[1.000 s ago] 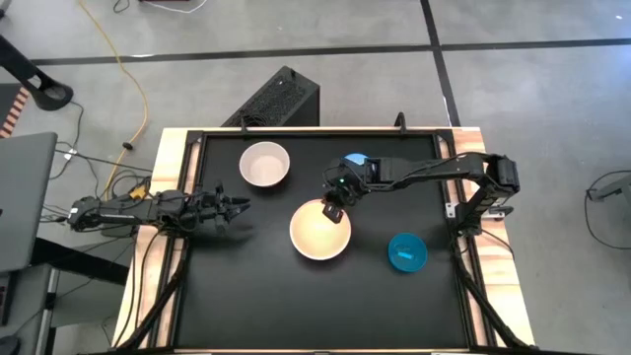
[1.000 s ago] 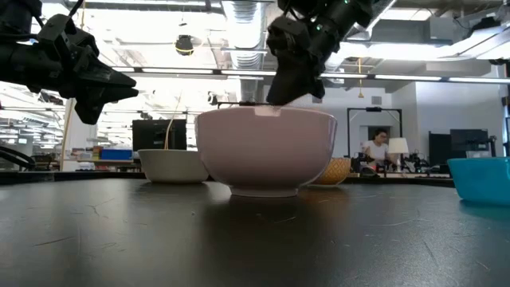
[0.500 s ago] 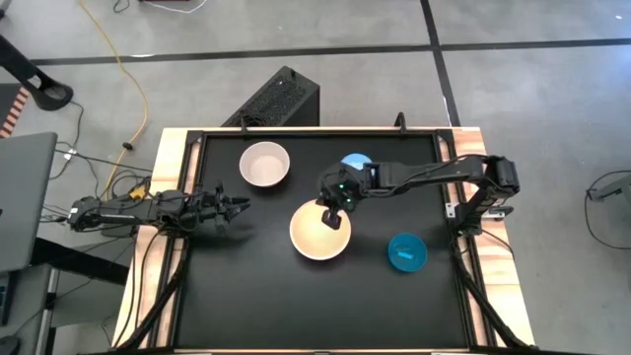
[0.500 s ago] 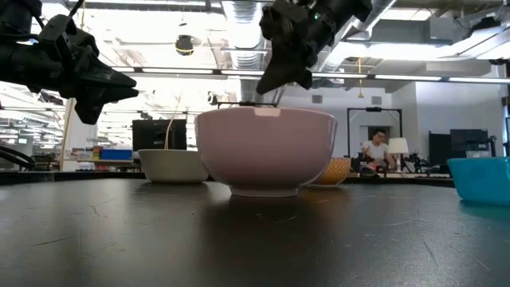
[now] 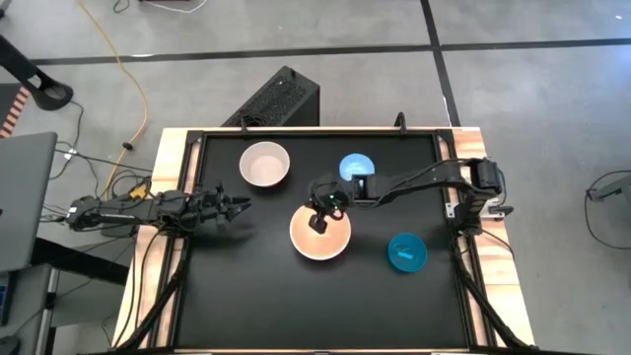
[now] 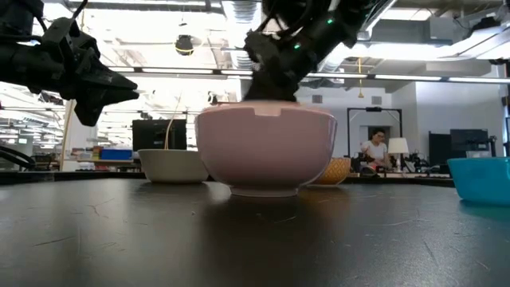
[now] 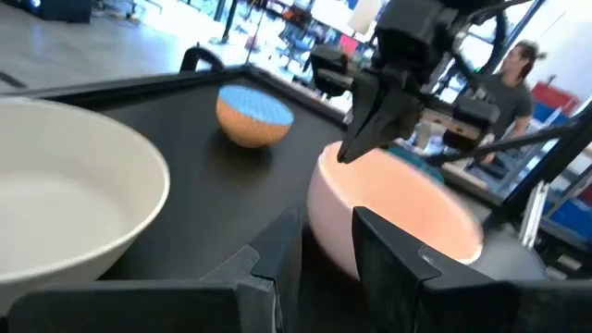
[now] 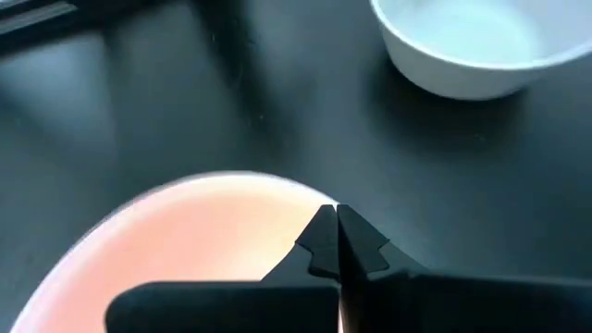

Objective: Nest bowls inside each other
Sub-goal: Stack the light orange bowl on top of the white bowl, then stack the white bowl on top of the light orange bowl

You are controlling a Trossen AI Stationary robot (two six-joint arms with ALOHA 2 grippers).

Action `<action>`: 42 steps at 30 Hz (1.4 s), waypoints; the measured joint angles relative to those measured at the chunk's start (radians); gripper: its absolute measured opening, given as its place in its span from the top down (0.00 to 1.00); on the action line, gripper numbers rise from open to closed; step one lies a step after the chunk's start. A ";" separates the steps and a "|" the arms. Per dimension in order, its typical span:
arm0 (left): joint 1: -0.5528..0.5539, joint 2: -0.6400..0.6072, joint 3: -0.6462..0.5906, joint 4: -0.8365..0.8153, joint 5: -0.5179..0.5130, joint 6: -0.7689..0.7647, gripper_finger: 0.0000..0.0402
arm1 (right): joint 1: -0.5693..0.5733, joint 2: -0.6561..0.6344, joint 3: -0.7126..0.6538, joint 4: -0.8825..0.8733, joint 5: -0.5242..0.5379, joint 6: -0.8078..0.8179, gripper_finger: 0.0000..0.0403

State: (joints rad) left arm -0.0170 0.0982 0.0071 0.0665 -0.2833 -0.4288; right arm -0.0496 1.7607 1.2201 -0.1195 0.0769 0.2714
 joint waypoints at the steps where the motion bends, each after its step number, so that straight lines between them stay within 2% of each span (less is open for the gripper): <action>1: 0.000 0.006 0.000 0.000 -0.004 -0.004 0.78 | 0.002 0.010 0.000 -0.008 0.000 0.000 0.99; 7: 0.000 0.033 0.000 0.007 -0.021 -0.007 0.78 | 0.004 0.026 0.000 0.044 0.005 -0.016 0.99; 13: 0.000 0.040 0.000 0.008 -0.037 -0.014 0.78 | 0.004 -0.011 0.000 0.094 0.006 -0.044 0.99; 18: 0.000 0.041 0.000 0.009 -0.055 -0.013 0.78 | -0.018 -0.003 0.001 0.288 0.067 -0.011 0.99; 20: 0.000 0.043 0.000 0.009 -0.063 -0.013 0.78 | -0.042 0.038 0.008 0.383 0.121 0.014 0.99; 24: 0.000 0.046 0.000 0.011 -0.065 -0.035 0.78 | -0.099 0.118 0.071 0.394 0.135 0.057 0.98; 28: 0.000 0.050 0.002 0.007 -0.073 -0.051 0.78 | -0.154 0.201 0.233 0.250 0.089 0.129 0.94; 33: 0.000 0.063 0.003 0.006 -0.077 -0.076 0.78 | -0.209 0.338 0.507 -0.104 0.064 0.118 0.82; 38: 0.000 0.071 0.004 0.000 -0.072 -0.091 0.78 | -0.252 0.449 0.731 -0.252 0.055 0.097 0.66; 42: 0.000 0.072 0.004 -0.001 -0.065 -0.092 0.78 | -0.275 0.533 0.829 -0.350 0.051 0.097 0.55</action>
State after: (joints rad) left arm -0.0174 0.1703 0.0109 0.0654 -0.3484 -0.5205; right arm -0.3241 2.2939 2.0488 -0.4693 0.1284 0.3684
